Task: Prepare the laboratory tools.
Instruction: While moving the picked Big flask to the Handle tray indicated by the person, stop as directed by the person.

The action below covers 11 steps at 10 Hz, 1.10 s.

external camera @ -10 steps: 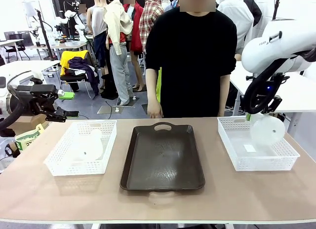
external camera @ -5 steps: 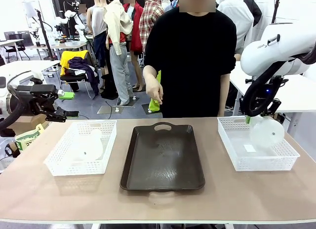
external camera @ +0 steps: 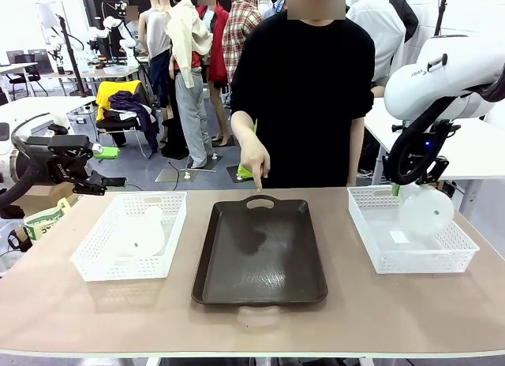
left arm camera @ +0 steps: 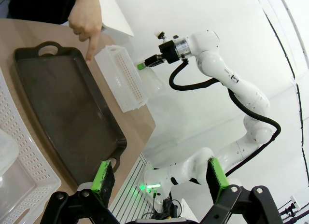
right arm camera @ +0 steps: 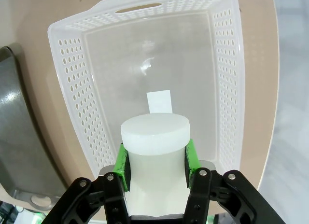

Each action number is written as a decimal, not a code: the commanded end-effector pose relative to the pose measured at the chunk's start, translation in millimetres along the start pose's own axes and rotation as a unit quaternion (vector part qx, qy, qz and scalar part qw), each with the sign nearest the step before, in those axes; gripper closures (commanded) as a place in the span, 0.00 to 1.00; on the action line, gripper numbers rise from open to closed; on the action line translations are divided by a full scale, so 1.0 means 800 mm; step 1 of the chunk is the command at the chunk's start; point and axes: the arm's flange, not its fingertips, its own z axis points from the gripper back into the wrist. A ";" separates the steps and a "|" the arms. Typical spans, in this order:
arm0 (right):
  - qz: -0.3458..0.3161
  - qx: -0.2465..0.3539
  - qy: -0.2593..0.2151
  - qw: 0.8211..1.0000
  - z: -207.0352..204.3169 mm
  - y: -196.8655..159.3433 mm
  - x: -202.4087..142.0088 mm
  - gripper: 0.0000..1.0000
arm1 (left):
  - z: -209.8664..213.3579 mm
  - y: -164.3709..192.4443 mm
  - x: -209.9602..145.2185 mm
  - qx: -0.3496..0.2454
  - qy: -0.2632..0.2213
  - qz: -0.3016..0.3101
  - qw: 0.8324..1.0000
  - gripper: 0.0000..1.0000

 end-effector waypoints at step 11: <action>0.008 -0.010 0.002 1.000 0.031 0.057 -0.008 1.00 | 0.004 -0.002 0.001 -0.003 0.007 -0.003 1.000 0.00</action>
